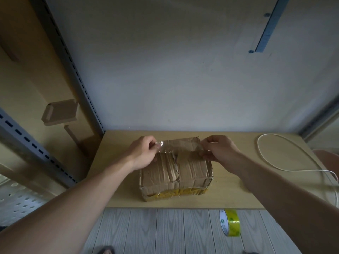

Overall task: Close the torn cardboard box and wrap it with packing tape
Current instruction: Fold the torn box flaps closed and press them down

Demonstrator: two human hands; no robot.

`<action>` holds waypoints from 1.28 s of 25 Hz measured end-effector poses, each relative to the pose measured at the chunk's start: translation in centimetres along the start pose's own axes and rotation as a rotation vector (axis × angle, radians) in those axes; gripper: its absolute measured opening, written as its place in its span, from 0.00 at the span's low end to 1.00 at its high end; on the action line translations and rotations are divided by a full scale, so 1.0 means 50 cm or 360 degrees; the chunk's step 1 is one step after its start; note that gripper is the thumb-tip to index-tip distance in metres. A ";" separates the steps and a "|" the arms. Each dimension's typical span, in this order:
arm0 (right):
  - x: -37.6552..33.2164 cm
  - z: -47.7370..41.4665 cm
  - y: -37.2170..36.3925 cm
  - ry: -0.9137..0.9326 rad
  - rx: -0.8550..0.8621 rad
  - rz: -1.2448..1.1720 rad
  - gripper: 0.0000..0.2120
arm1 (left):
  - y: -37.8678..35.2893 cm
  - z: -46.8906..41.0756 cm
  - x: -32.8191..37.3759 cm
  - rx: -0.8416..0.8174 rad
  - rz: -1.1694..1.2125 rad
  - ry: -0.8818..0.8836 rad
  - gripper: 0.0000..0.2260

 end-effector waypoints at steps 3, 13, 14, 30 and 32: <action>0.008 0.005 -0.012 -0.0012 -0.0066 -0.0084 0.05 | -0.018 -0.001 0.002 -0.0023 -0.0037 0.0007 0.08; 0.022 -0.004 -0.026 -0.0027 -0.0058 -0.0124 0.06 | -0.032 -0.017 -0.014 0.0094 0.0161 0.0182 0.11; 0.022 -0.004 -0.028 -0.0026 -0.0071 -0.0125 0.06 | -0.026 -0.016 -0.018 0.0101 0.0262 0.0203 0.11; 0.018 0.009 -0.050 0.0231 -0.0078 0.0474 0.14 | 0.002 0.009 -0.064 0.0153 0.0174 0.0424 0.13; 0.021 0.008 -0.050 0.0261 -0.0092 0.0553 0.11 | 0.002 0.003 -0.065 0.0169 0.0176 0.0394 0.12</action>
Point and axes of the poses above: each hand's wrist, its own z-axis away from the middle knuckle, its own y-axis out of the back of the hand, x = y × z, the point moved 1 cm from there along -z, towards the middle knuckle, and after that the axes turned 12 degrees about y, right-handed, at the moved point
